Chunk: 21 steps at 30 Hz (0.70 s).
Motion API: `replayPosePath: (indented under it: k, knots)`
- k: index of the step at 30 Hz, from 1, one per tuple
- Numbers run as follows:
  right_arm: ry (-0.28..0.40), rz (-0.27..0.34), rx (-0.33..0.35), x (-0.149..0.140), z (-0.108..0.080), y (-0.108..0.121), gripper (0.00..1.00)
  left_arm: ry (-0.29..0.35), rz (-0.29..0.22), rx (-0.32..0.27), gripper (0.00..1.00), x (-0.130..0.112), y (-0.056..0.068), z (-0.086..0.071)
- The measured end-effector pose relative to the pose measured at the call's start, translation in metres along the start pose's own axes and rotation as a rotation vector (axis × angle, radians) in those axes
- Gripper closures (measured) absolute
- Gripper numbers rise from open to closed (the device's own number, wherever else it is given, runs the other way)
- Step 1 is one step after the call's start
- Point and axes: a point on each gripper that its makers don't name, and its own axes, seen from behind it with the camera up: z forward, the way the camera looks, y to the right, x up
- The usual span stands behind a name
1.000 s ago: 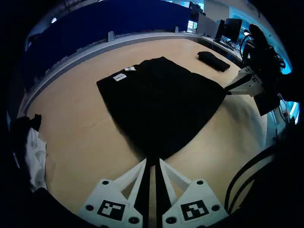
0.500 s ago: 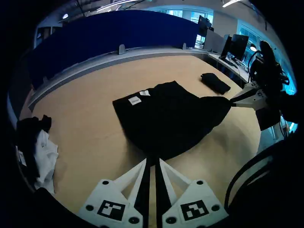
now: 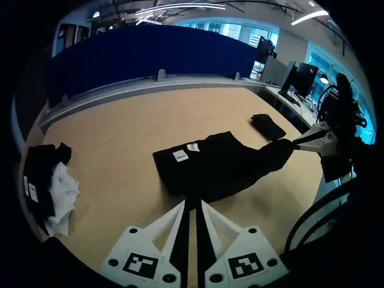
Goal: Fold towel
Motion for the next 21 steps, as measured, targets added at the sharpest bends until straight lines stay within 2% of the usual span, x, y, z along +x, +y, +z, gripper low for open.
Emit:
replayPosePath:
  k: [11, 21]
  knots:
    - [-0.02, 0.008, 0.003, 0.003, 0.014, 0.007, 0.89, -0.006, -0.011, 0.024, 0.92, 0.003, -0.008, 0.014]
    - [-0.028, 0.002, -0.017, 0.027, 0.049, 0.041, 0.89, -0.003, -0.045, 0.044, 0.92, 0.031, -0.029, 0.052]
